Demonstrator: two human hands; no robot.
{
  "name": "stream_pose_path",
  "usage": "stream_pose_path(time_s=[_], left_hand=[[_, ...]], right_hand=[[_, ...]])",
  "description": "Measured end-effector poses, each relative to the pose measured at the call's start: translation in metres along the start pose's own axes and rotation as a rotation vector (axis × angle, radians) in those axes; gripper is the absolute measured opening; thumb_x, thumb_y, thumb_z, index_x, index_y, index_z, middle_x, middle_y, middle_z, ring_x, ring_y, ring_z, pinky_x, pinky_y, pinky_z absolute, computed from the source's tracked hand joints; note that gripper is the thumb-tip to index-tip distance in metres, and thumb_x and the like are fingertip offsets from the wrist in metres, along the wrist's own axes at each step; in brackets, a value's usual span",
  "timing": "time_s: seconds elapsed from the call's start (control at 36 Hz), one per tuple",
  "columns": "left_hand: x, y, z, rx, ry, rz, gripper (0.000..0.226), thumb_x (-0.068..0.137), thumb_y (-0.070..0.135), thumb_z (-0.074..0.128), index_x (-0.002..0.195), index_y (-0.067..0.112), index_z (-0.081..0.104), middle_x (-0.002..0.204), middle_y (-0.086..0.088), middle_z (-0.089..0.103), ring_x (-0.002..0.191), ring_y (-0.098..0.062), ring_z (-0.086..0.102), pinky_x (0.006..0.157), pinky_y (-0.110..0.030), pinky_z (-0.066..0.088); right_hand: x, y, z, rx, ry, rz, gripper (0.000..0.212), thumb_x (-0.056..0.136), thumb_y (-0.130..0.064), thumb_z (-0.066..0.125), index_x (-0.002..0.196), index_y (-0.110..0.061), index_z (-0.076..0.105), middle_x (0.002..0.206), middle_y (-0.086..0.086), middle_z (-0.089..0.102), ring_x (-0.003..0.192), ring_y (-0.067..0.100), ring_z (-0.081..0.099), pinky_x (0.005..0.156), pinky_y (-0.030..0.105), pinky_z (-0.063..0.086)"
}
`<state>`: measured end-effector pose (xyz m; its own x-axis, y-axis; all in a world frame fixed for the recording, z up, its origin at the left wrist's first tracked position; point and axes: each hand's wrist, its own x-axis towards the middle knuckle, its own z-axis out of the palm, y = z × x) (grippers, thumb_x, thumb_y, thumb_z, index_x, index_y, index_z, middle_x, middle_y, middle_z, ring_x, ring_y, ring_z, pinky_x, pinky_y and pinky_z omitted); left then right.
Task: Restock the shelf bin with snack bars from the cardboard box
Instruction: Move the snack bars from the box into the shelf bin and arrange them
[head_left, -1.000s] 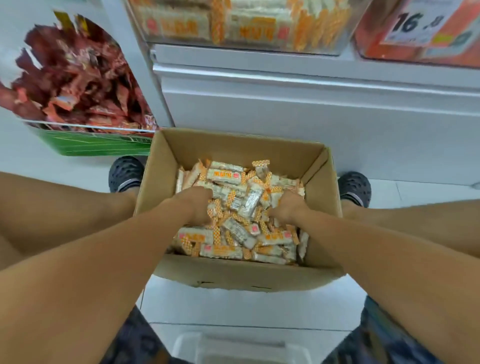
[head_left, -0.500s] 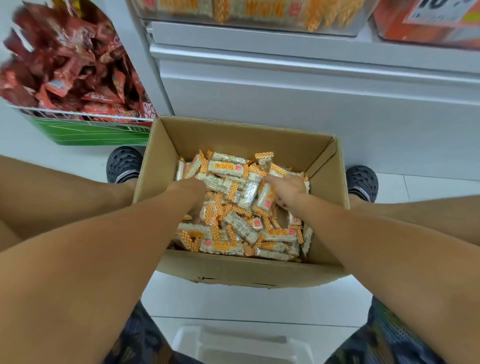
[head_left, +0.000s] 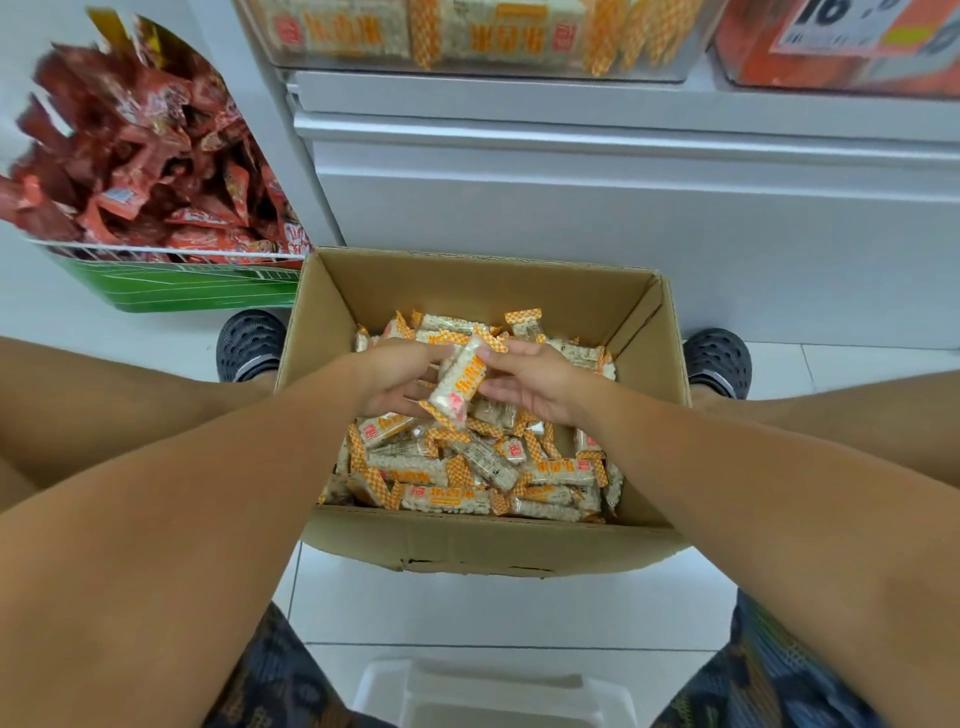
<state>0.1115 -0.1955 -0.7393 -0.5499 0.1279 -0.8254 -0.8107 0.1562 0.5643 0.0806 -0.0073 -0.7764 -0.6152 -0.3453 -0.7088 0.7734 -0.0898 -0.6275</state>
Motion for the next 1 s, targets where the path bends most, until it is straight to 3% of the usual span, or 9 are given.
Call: stream_pose_path(time_s=[0.14, 0.25, 0.33, 0.47, 0.56, 0.64, 0.81, 0.89, 1.0], left_hand=[[0.002, 0.000, 0.007, 0.166, 0.145, 0.056, 0.071, 0.083, 0.031, 0.080, 0.143, 0.015, 0.045, 0.148, -0.003, 0.046, 0.124, -0.017, 0.046, 0.069, -0.028, 0.051], [0.011, -0.002, 0.005, 0.162, 0.179, 0.054, 0.069, 0.091, 0.021, 0.072, 0.150, 0.022, 0.038, 0.158, -0.002, 0.032, 0.143, -0.025, 0.033, 0.107, -0.043, 0.038], [0.014, -0.002, 0.004, 0.153, 0.144, 0.046, 0.070, 0.098, 0.024, 0.061, 0.157, 0.022, 0.022, 0.165, -0.001, 0.012, 0.151, -0.025, 0.017, 0.119, -0.043, 0.019], [0.012, -0.002, 0.009, 0.071, 0.078, -0.043, 0.070, 0.100, 0.028, 0.058, 0.156, 0.030, 0.016, 0.162, -0.002, 0.025, 0.136, -0.030, 0.047, 0.101, -0.048, 0.048], [0.008, -0.002, 0.013, 0.084, 0.065, -0.029, 0.064, 0.103, 0.023, 0.052, 0.156, 0.026, 0.018, 0.147, -0.001, 0.043, 0.105, -0.020, 0.070, 0.081, -0.043, 0.057], [0.005, -0.001, 0.015, 0.103, 0.072, 0.003, 0.066, 0.102, 0.018, 0.053, 0.157, 0.023, 0.016, 0.159, 0.001, 0.025, 0.102, -0.005, 0.066, 0.074, -0.040, 0.055], [-0.001, -0.003, 0.016, 0.135, 0.033, 0.004, 0.065, 0.103, 0.017, 0.050, 0.156, 0.035, 0.017, 0.162, -0.001, 0.026, 0.113, -0.016, 0.064, 0.076, -0.040, 0.056], [-0.001, -0.005, 0.014, 0.137, 0.027, -0.001, 0.066, 0.103, 0.019, 0.050, 0.155, 0.041, 0.017, 0.164, 0.003, 0.018, 0.137, -0.025, 0.045, 0.076, -0.040, 0.054], [0.001, -0.005, 0.010, 0.137, 0.012, -0.017, 0.063, 0.102, 0.021, 0.050, 0.154, 0.042, 0.022, 0.164, 0.004, 0.017, 0.148, -0.027, 0.023, 0.072, -0.040, 0.053]], right_hand=[[0.001, -0.005, -0.002, -0.096, 0.068, 0.017, 0.028, 0.091, -0.021, 0.073, 0.107, -0.003, 0.059, 0.105, 0.020, 0.072, 0.081, 0.026, 0.075, 0.071, 0.033, 0.063], [0.003, -0.003, -0.019, -1.249, 0.594, -0.120, 0.028, 0.094, -0.036, 0.064, 0.093, -0.008, 0.067, 0.080, 0.007, 0.067, 0.069, 0.024, 0.067, 0.058, 0.031, 0.053], [-0.003, 0.005, -0.040, -1.699, 0.612, 0.007, 0.041, 0.088, -0.020, 0.068, 0.125, -0.008, 0.056, 0.125, 0.014, 0.056, 0.102, 0.029, 0.063, 0.068, 0.034, 0.051], [0.004, 0.030, -0.062, -1.594, 0.512, 0.222, 0.094, 0.086, -0.023, 0.075, 0.153, -0.002, 0.013, 0.155, 0.029, 0.021, 0.119, 0.038, 0.057, 0.080, 0.040, 0.052], [0.008, 0.033, -0.057, -1.590, 0.528, 0.168, 0.093, 0.087, -0.016, 0.073, 0.153, -0.001, 0.010, 0.146, 0.029, 0.037, 0.110, 0.035, 0.063, 0.074, 0.038, 0.054], [0.008, 0.031, -0.049, -1.655, 0.467, 0.240, 0.085, 0.078, -0.004, 0.079, 0.143, 0.003, 0.026, 0.120, 0.018, 0.060, 0.091, 0.029, 0.067, 0.060, 0.035, 0.056], [0.004, 0.029, -0.050, -1.830, 0.350, 0.170, 0.048, 0.089, -0.002, 0.065, 0.133, -0.006, 0.049, 0.153, 0.019, 0.025, 0.121, 0.037, 0.053, 0.074, 0.038, 0.051], [0.003, 0.034, -0.054, -1.837, 0.286, 0.171, 0.016, 0.091, 0.000, 0.057, 0.106, -0.005, 0.056, 0.110, 0.014, 0.049, 0.100, 0.032, 0.062, 0.068, 0.036, 0.050], [0.002, 0.035, -0.058, -1.801, 0.310, 0.071, 0.049, 0.094, 0.000, 0.052, 0.140, -0.006, 0.038, 0.126, 0.014, 0.056, 0.091, 0.029, 0.060, 0.061, 0.035, 0.046]])
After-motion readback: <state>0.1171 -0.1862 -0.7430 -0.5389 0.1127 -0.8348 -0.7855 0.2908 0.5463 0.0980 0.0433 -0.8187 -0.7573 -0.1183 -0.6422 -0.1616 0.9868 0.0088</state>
